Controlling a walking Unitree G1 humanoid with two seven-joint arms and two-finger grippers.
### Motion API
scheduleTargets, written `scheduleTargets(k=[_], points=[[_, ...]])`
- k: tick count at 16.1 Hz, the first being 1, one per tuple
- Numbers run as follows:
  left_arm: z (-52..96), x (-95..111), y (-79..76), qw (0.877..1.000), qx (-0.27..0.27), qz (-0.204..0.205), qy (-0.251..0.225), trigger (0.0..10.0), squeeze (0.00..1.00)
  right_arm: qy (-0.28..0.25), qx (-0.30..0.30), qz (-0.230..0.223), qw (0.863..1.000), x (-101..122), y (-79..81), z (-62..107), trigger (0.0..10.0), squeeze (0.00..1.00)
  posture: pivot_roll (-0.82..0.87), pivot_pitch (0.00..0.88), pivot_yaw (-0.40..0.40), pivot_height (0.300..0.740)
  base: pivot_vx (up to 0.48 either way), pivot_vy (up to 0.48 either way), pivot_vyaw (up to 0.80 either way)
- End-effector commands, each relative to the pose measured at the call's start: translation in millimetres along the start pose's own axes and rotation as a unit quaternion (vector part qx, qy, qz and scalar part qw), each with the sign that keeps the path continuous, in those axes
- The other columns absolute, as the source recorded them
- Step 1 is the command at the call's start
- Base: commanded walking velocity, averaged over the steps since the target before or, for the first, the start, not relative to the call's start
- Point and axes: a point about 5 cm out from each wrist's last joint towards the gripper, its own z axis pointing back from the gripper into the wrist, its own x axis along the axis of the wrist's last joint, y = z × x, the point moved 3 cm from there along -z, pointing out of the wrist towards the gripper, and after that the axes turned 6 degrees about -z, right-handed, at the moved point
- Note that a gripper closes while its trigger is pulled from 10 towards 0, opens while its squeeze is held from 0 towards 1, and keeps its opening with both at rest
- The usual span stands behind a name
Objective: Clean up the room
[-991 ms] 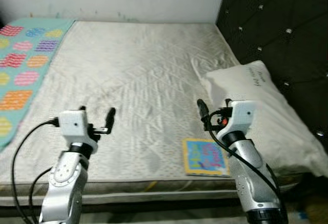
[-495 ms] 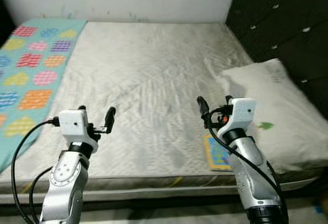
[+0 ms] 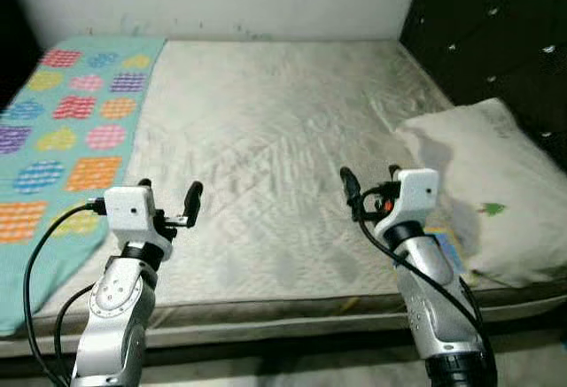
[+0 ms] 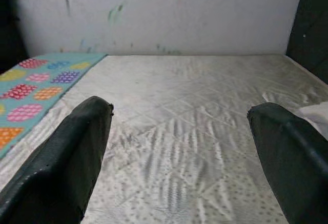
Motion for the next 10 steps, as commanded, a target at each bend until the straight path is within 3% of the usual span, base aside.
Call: scheduleTargets(k=[1, 9, 10], points=[[-0.9, -2.2, -6.9, 1.0, -0.007, 0.002, 0.004, 10.0, 0.0, 0.005, -0.016, 0.007, 1.0, -2.6, -10.8, 3.8, 10.0, 0.0, -0.05, 0.066, -0.015, 0.74, 0.0, 0.476, 0.0], [-2.3, 0.1, -6.8, 1.0, -0.003, 0.005, 0.0, 10.0, 0.0, 0.005, -0.009, 0.031, 0.999, -2.8, -8.0, 3.0, 10.0, 0.0, -0.05, 0.08, -0.013, 0.74, 0.0, 0.48, 0.0], [-2.2, 1.2, -7.8, 1.0, -0.008, 0.005, -0.005, 10.0, 0.0, 0.006, -0.009, 0.028, 1.0, -3.2, -7.8, 3.5, 10.0, 0.0, -0.05, 0.081, -0.014, 0.74, 0.0, 0.0, 0.0]])
